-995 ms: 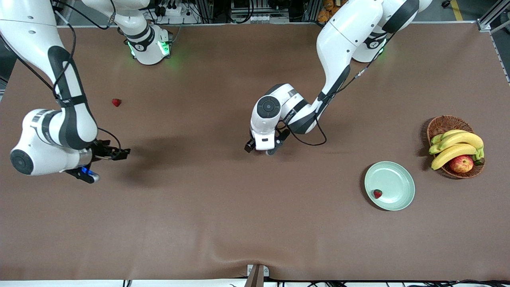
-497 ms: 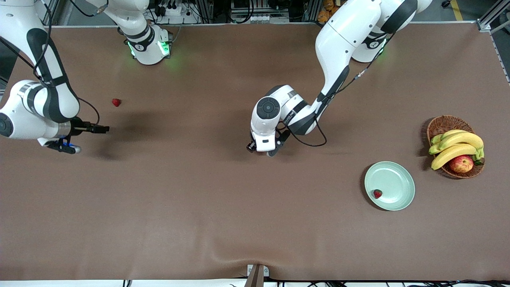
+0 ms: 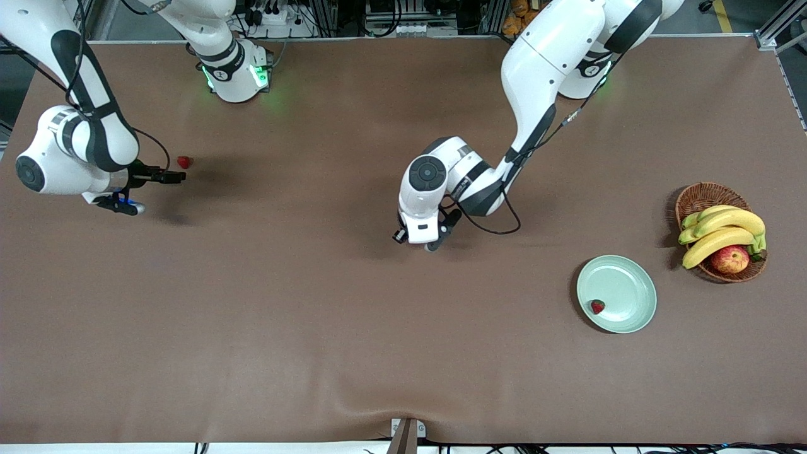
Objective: Collect all strawberries into plate
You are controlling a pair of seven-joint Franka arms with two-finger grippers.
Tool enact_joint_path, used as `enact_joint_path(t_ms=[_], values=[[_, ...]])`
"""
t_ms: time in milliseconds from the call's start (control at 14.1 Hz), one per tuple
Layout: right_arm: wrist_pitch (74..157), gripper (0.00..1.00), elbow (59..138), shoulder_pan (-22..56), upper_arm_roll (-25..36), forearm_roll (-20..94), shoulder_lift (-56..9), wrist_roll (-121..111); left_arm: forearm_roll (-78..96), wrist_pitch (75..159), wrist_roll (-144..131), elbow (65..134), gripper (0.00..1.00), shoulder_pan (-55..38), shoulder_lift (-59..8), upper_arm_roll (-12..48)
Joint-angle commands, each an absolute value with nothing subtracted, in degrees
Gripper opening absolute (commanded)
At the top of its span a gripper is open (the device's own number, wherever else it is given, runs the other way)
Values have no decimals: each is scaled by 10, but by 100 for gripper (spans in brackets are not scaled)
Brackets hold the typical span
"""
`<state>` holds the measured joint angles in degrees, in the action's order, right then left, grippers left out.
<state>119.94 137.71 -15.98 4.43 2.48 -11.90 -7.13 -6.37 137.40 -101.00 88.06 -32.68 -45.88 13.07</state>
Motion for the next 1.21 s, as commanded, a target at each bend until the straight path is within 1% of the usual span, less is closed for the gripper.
enact_joint_path(t_ms=[0,142,284,355,497,569,782,995,1066,1137], values=[[1267,86,1446,-178,35,9,-91,-81,-84,1354,-1011,885,0,-266,-416,115],[1279,84,1449,-198,36,2,-96,-106,-85,1339,-998,889,0,-200,-390,116],[1279,75,1459,-200,36,1,-96,-107,-85,1338,-969,890,0,-134,-379,116],[1279,70,1462,-201,36,2,-98,-107,-87,1338,-944,890,0,-104,-379,115],[1280,55,1464,-202,36,2,-100,-107,-91,1338,-889,891,0,-49,-381,115],[1281,50,1464,-202,36,1,-101,-108,-92,1338,-869,894,0,-21,-381,116],[1309,48,1484,-202,36,1,-104,-108,-102,1338,-841,907,0,37,-383,115],[1311,48,1484,-202,36,1,-105,-109,-117,1340,-805,908,0,84,-388,116],[1310,46,1485,-205,36,1,-105,-109,-117,1341,-791,911,4,91,-392,116],[1309,37,1485,-207,36,1,-105,-109,-117,1341,-773,914,45,95,-392,117]])
